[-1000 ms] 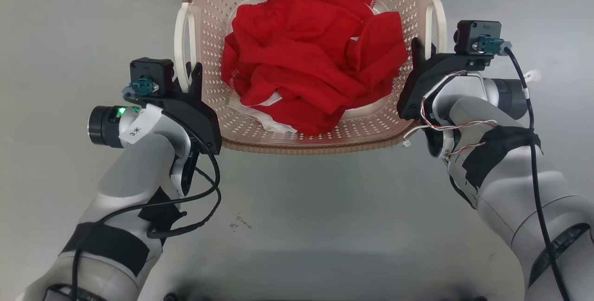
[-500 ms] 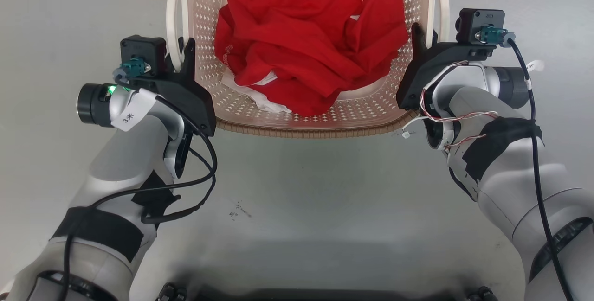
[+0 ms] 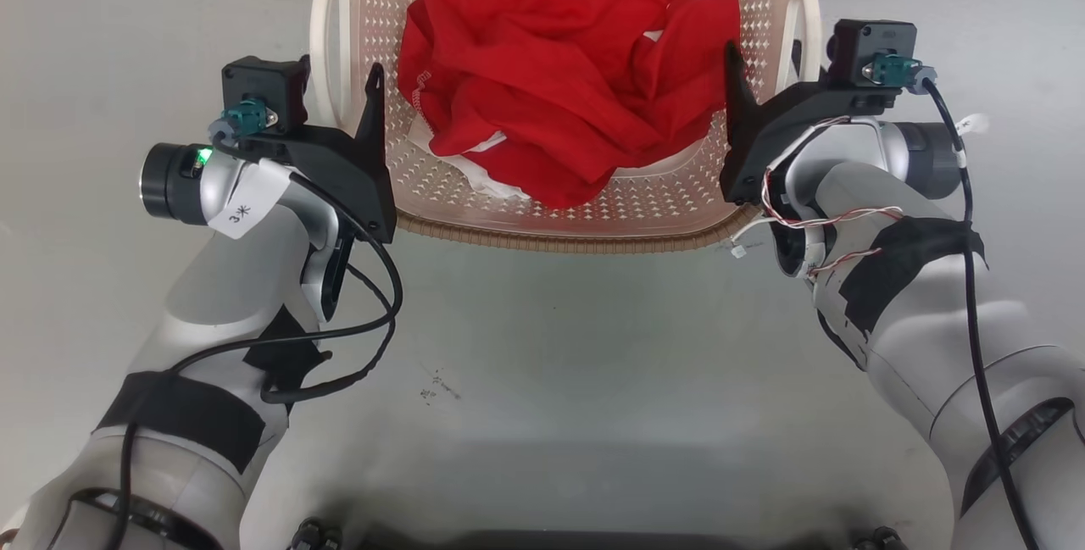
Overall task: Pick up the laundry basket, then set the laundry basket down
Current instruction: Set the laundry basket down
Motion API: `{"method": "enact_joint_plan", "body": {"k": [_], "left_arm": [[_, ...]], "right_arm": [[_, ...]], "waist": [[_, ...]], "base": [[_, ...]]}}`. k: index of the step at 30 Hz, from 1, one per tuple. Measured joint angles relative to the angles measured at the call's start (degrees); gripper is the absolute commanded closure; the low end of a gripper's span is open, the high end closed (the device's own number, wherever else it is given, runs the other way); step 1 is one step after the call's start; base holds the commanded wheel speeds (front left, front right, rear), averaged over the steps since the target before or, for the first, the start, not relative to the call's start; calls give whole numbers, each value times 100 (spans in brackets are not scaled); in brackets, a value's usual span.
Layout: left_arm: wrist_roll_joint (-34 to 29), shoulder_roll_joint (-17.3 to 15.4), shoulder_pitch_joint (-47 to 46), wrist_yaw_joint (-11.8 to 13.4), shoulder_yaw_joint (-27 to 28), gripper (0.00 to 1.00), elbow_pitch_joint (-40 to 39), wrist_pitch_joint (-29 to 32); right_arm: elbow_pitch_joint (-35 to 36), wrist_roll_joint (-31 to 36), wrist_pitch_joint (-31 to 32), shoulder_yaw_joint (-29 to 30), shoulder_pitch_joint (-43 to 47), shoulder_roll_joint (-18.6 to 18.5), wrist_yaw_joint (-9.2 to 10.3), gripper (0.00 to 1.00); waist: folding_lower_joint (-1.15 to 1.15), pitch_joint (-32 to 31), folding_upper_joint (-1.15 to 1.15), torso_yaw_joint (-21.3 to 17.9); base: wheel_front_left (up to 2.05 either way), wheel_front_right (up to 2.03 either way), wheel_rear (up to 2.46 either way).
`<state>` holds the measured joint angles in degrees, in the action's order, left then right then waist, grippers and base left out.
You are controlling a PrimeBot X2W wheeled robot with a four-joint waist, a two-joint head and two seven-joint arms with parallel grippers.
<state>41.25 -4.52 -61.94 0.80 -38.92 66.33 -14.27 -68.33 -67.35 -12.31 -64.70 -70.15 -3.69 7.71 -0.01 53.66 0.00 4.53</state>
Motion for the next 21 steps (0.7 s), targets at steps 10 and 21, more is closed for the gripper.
{"method": "enact_joint_plan", "body": {"k": [10, 21], "left_arm": [[22, -56, 26, 22, 140, 0, 116, -3], [164, -57, 488, -32, 437, 0, 9, -4]], "right_arm": [[-153, 18, -89, 2, 1, -5, -15, 0], [-250, 43, -186, 162, 61, -3, -15, 0]], "waist": [[0, -314, 0, 0], [0, -928, 0, -72]], "base": [[0, 0, 0], [0, 0, 0]]}}
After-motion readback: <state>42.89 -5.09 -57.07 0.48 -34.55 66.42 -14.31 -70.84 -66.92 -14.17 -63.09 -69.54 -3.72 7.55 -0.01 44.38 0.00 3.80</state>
